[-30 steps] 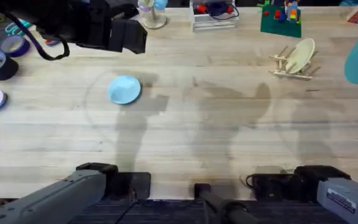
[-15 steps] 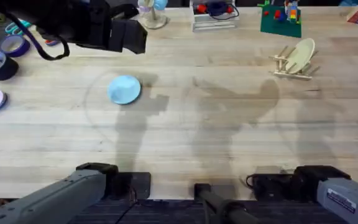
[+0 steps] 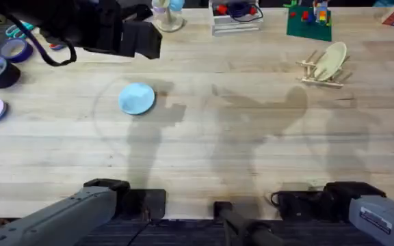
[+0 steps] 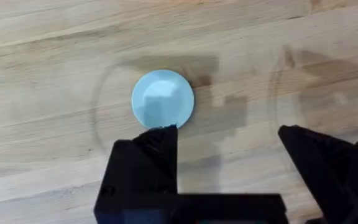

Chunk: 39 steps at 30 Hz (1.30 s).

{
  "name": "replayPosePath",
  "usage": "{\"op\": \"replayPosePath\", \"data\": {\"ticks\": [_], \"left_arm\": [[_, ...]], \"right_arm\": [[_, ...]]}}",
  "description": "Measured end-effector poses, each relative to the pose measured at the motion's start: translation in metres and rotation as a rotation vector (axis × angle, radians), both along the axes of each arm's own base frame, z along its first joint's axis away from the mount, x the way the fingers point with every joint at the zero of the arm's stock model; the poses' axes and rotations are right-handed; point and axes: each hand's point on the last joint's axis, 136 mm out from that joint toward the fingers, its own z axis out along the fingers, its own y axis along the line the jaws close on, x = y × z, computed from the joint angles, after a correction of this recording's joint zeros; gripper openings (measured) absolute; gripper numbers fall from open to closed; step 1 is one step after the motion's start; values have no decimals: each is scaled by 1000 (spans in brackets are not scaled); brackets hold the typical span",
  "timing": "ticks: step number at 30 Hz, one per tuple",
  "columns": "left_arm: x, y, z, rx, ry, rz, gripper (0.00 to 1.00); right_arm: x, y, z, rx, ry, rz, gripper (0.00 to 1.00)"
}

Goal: Pick up the plates from the table one by one and place each into a slot on the dish rack.

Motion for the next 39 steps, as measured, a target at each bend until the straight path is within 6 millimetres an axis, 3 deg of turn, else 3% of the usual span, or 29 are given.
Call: {"op": "replayPosePath", "data": {"ticks": [18,31,39], "left_arm": [[0,0,0,0,0,0,993],[0,0,0,0,0,0,993],[0,0,0,0,0,0,993]], "right_arm": [[1,0,-1,1,5,1,29],[27,0,-30,0,131,2,28],[33,0,-32,0,130,2,29]]}}
